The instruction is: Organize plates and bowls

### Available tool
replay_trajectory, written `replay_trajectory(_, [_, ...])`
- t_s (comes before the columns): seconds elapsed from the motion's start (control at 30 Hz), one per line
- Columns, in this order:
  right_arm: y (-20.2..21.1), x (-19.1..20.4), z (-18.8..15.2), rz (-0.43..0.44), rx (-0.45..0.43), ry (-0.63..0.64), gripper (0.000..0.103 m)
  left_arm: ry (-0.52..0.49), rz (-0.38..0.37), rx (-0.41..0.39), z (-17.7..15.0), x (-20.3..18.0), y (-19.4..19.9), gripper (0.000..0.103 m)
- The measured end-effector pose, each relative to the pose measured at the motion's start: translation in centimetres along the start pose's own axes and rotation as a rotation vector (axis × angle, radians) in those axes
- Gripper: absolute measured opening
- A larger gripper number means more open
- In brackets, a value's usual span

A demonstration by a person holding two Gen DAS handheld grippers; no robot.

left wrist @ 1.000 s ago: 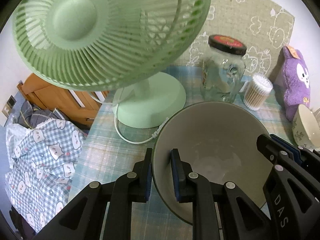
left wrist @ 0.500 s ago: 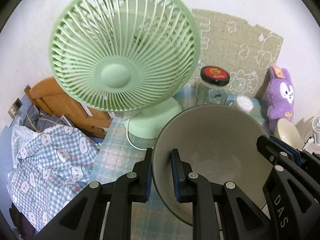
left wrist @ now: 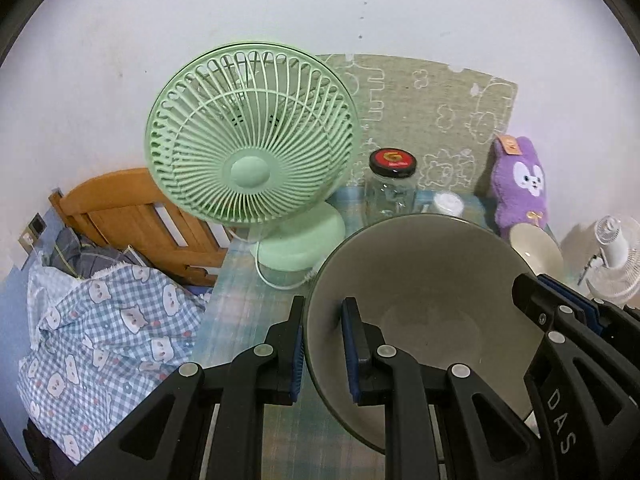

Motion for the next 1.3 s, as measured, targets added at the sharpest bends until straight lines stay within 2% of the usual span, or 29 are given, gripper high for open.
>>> replay_trajectory(0.63, [7.3,-2.4,-8.8,-0.061,-0.013,-0.026,0.012,-0.038,-0.059,0.009,-7.5,-1.5,6.3,0.015])
replay_trajectory(1.3, [6.6,-2.0,-16.9,-0.085,0.092,-0.031,0.012,-0.019,-0.088,0.120,-15.2,-0.6,5.6,0.015])
Point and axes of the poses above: each gripper's, at about its wrist camera, not at the fingertips, and y roughly against the way its jaws point, x to its left, z to its top, the point moved 2 cm from there along -y, roughly the way its jaws point, and after that the axes turned 11 degrees about -z, right-handed, at the moved point
